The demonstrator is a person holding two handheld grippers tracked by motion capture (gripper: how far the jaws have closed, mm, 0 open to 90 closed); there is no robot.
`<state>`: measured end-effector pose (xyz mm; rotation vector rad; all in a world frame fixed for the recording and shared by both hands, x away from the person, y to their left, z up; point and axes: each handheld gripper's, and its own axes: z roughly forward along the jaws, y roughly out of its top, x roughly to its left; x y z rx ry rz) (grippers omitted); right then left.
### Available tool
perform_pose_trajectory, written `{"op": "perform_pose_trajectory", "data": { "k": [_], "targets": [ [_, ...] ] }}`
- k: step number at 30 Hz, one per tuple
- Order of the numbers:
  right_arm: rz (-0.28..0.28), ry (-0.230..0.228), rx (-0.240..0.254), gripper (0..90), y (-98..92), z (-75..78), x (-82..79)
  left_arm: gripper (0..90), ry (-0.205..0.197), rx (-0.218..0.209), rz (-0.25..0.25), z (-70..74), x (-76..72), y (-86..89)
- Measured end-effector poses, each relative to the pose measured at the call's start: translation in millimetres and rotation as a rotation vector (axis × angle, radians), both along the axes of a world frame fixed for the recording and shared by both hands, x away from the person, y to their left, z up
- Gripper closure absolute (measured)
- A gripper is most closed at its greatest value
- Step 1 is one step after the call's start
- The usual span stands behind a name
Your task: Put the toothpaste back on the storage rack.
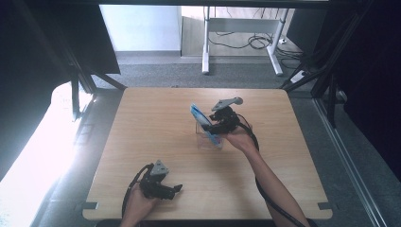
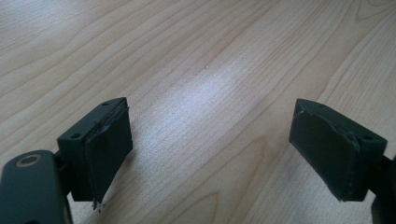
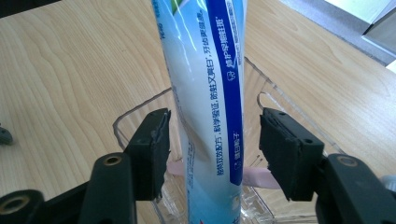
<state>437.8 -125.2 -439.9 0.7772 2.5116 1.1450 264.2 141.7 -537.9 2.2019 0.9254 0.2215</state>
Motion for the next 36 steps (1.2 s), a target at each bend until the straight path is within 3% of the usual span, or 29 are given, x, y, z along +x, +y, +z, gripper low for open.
{"op": "perform_pose_trajectory", "data": {
  "k": [12, 22, 36],
  "targets": [
    [0.038, 0.010, 0.002, 31.1, -1.6, 4.9, -9.5, 13.2, -0.009, -0.040, -0.002, 2.9, -0.5, 2.4],
    [0.048, 0.008, -0.007, 17.4, -5.5, 7.3, -18.4, 13.3, -0.009, -0.040, -0.005, 2.4, -0.7, 1.2],
    [0.057, 0.023, 0.001, 13.1, -13.5, 9.9, -30.6, 13.2, -0.007, -0.035, -0.005, 1.9, -0.6, 1.0]
  ]
}}
